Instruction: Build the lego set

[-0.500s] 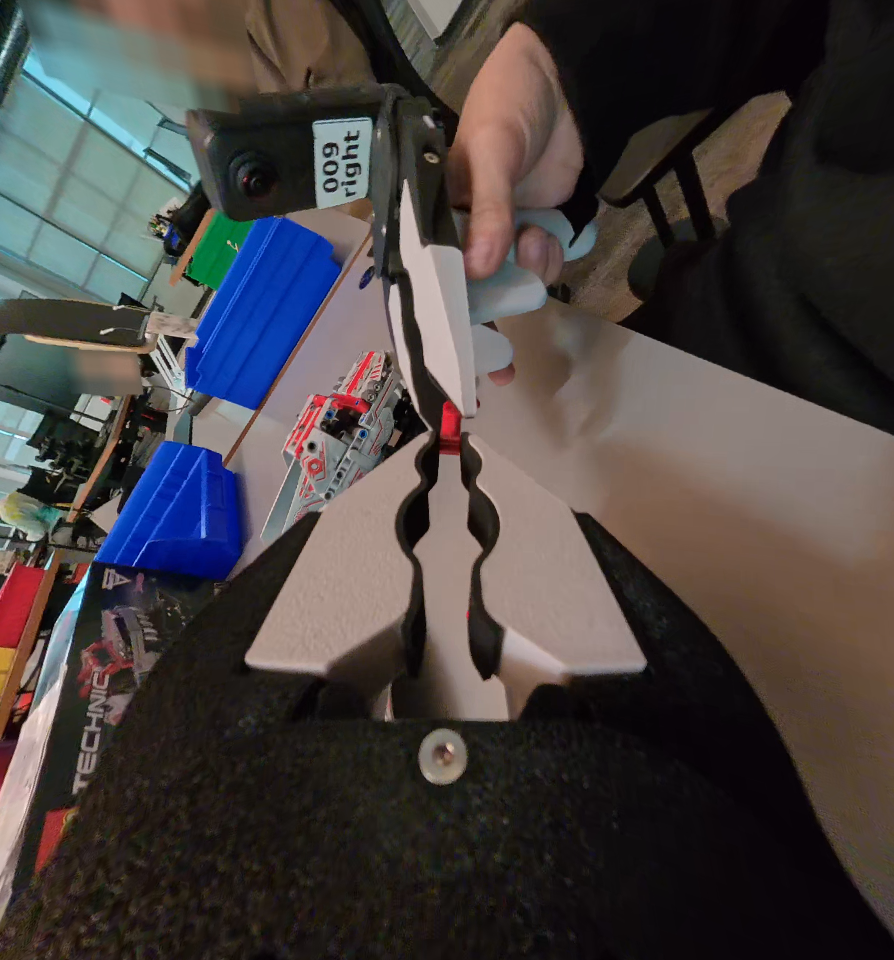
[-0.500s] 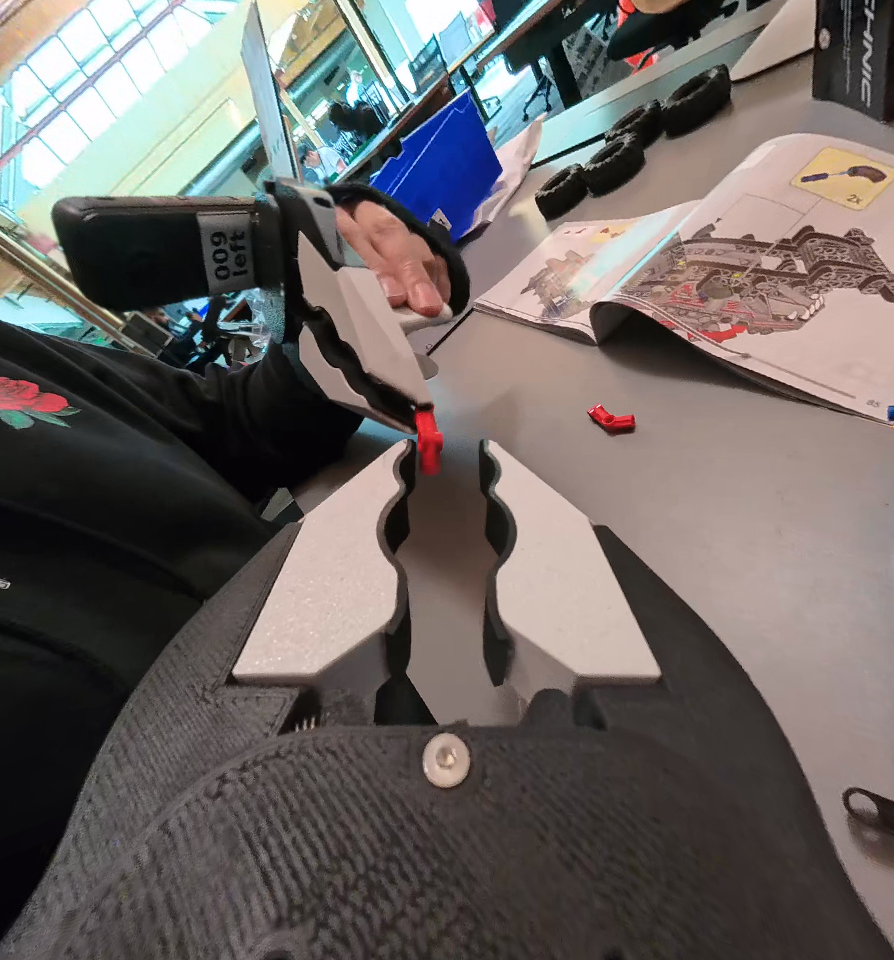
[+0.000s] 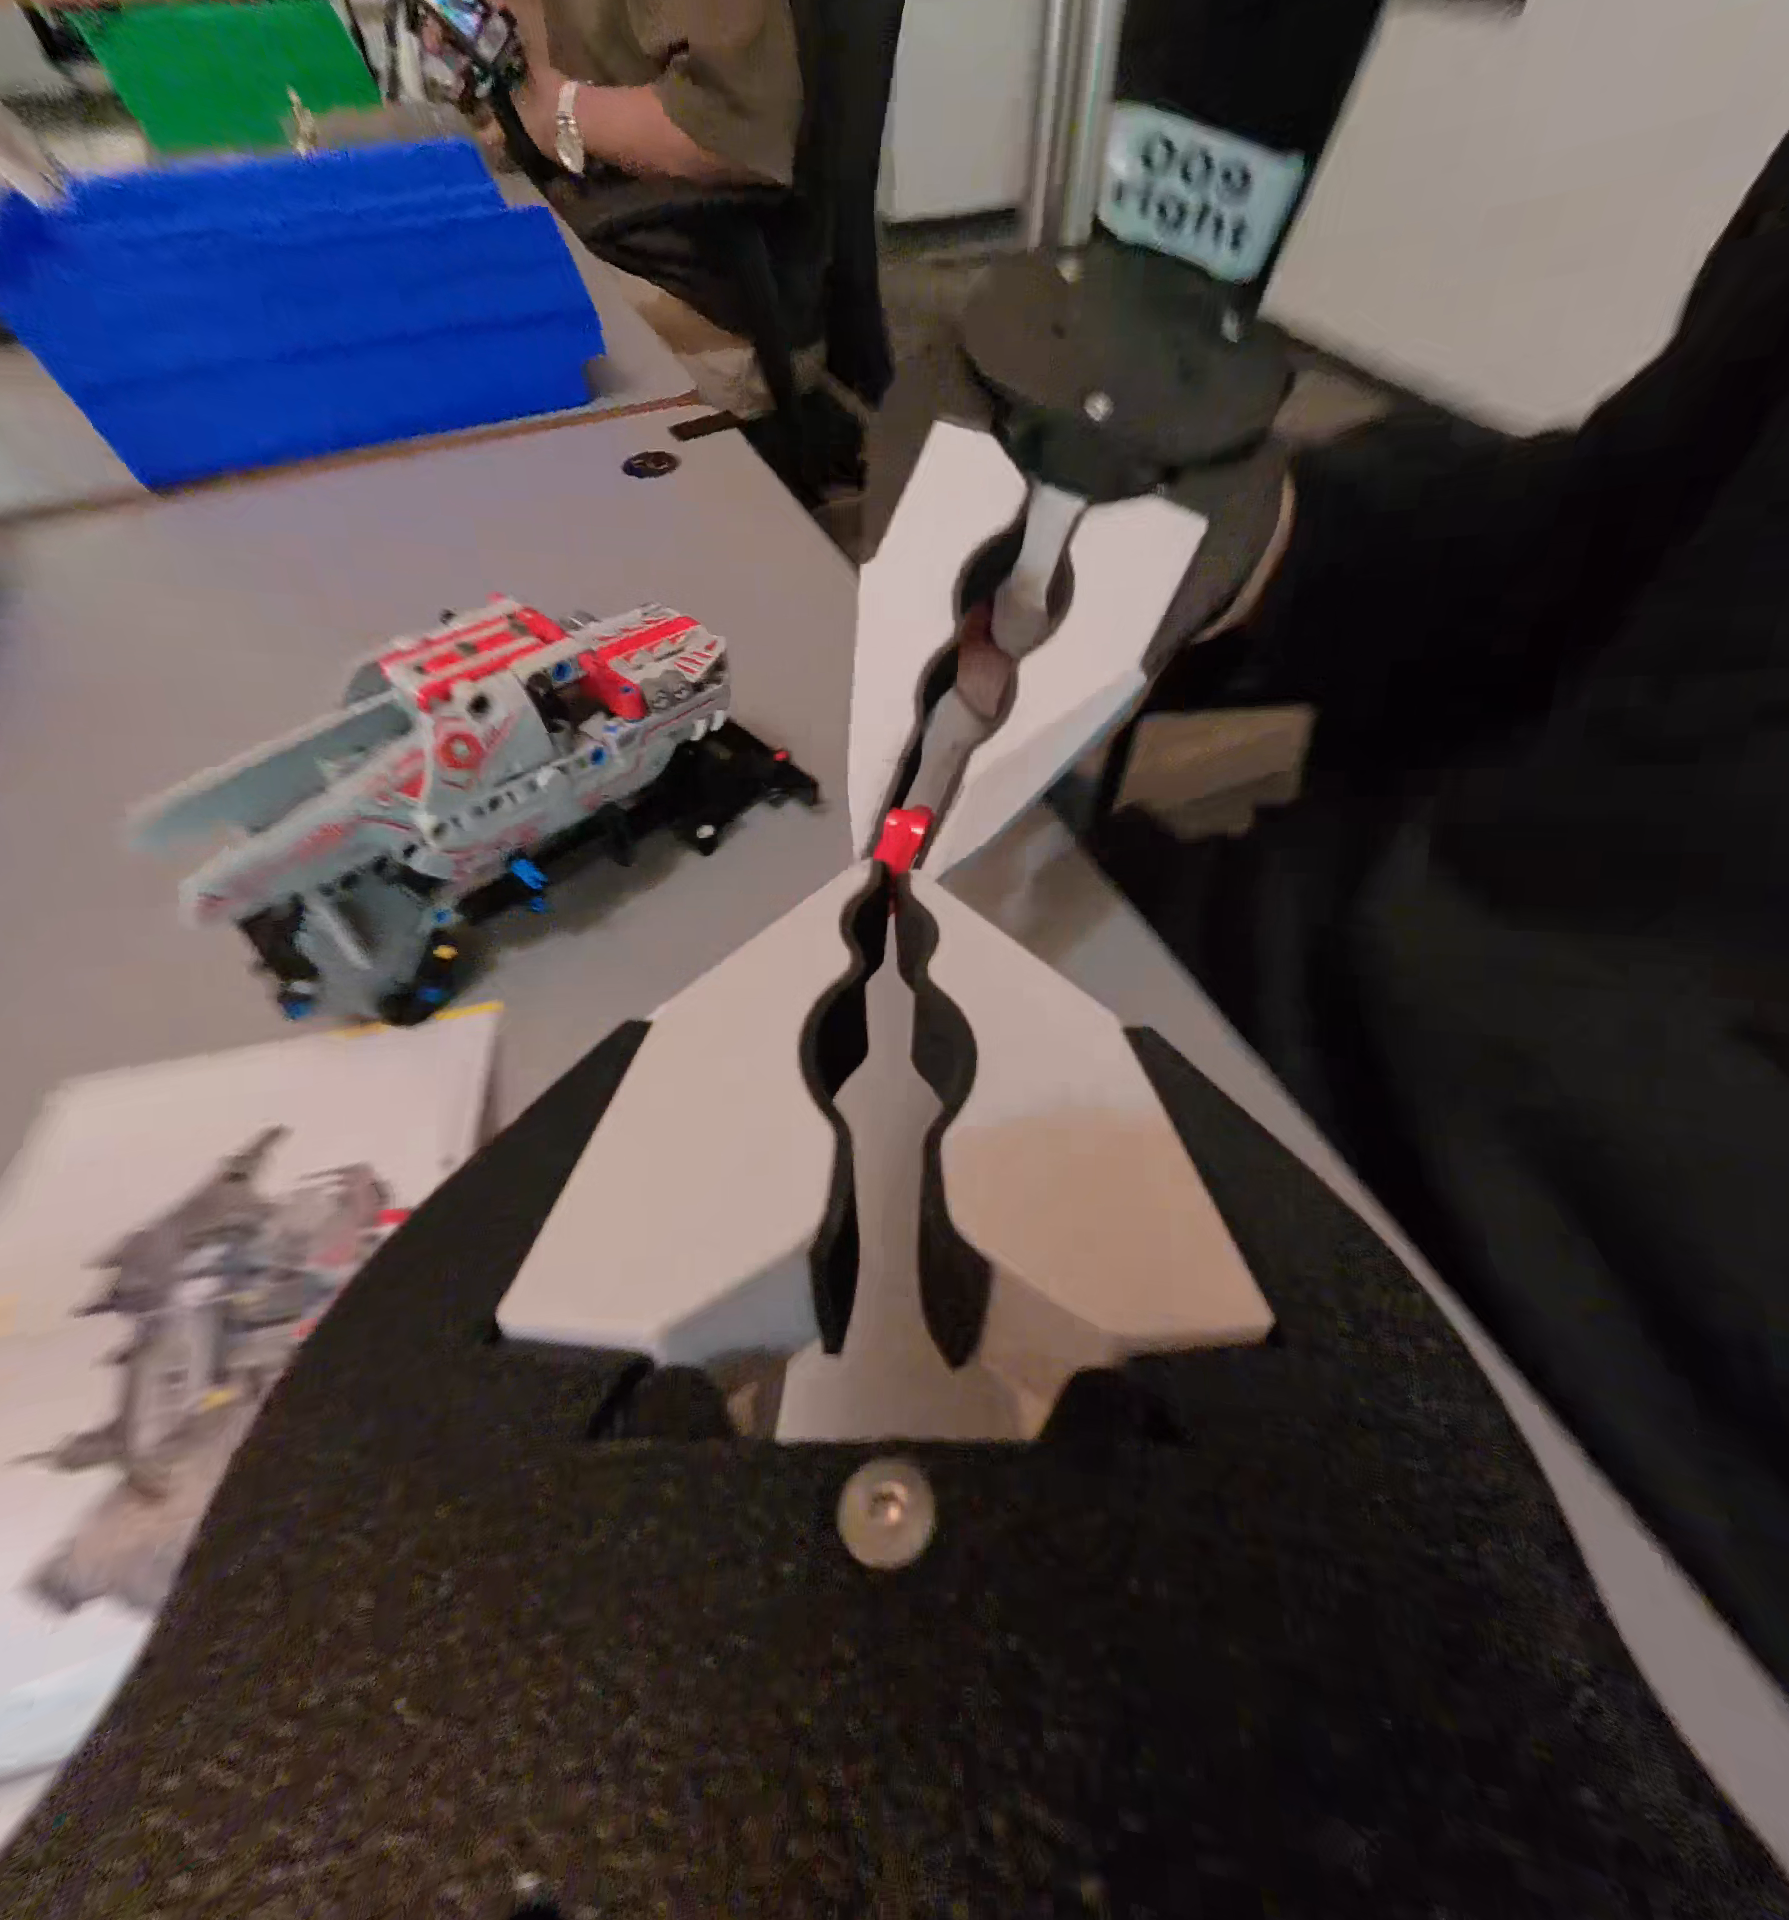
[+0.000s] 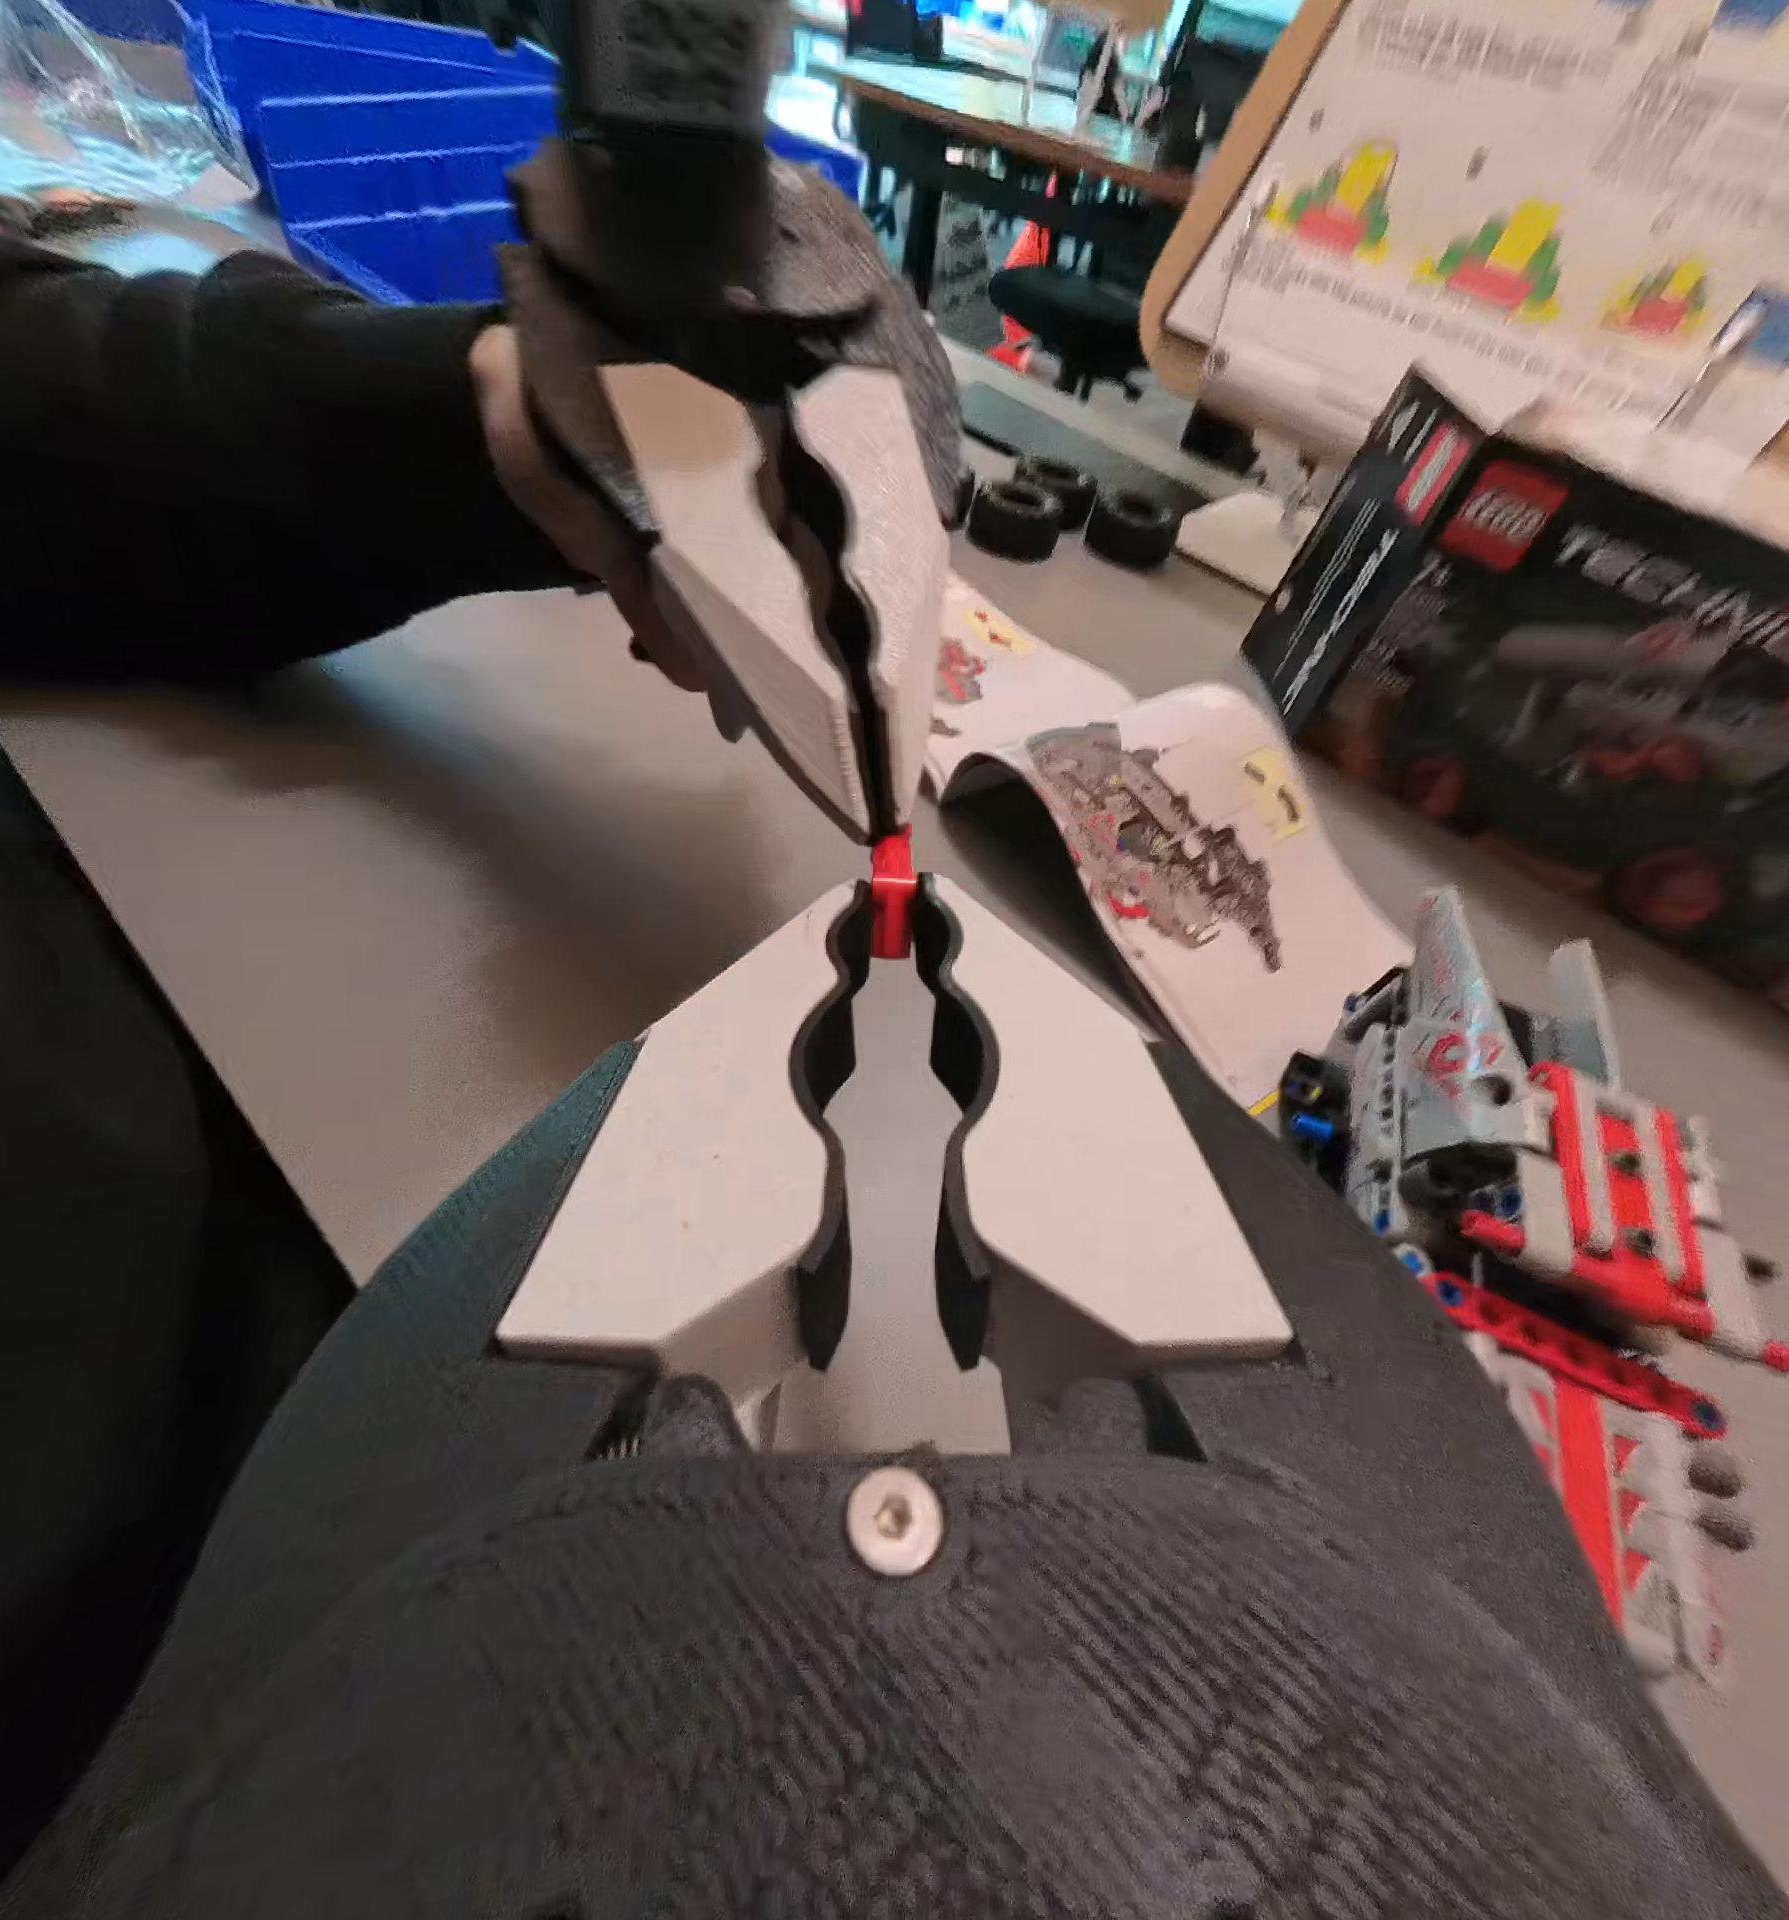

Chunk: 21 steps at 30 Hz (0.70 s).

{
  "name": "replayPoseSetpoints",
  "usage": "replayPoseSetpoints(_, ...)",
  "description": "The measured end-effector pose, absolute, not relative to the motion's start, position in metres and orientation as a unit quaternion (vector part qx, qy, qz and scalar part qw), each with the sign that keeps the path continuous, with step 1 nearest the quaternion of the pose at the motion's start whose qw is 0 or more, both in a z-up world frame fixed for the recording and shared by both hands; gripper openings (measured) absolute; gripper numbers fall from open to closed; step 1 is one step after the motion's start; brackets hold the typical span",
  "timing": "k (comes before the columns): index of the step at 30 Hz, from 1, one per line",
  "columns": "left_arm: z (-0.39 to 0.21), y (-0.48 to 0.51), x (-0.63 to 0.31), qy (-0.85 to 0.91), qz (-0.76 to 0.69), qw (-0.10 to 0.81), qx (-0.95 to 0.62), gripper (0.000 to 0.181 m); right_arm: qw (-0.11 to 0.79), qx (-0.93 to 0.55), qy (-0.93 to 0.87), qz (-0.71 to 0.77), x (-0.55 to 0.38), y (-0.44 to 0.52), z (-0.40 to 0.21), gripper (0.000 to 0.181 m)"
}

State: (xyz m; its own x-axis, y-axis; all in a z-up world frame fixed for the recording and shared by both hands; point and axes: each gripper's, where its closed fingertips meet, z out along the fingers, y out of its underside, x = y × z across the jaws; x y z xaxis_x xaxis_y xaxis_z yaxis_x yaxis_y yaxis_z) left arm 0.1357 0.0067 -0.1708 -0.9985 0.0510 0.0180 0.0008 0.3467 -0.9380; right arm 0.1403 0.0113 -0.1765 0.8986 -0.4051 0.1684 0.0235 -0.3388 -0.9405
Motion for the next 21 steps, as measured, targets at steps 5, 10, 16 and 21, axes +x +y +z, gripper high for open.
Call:
replayPoseSetpoints(5,-0.175,0.010,0.138,-0.821,0.560,-0.070,-0.088,0.001,0.573,-0.790,0.174,-0.133,0.141,0.013,-0.182,0.007)
replayPoseSetpoints(10,-0.164,0.012,0.141,-0.778,0.520,-0.275,-0.221,0.025,0.644,-0.709,0.283,0.051,0.140,0.009,-0.170,0.007)
replayPoseSetpoints(16,-0.164,0.006,0.135,-0.765,0.495,-0.322,-0.256,0.005,0.654,-0.678,0.304,0.140,0.131,0.016,-0.168,0.007)
replayPoseSetpoints(21,-0.168,0.003,0.136,-0.784,0.503,-0.290,-0.221,0.005,0.652,-0.675,0.317,0.142,0.134,0.013,-0.170,0.007)
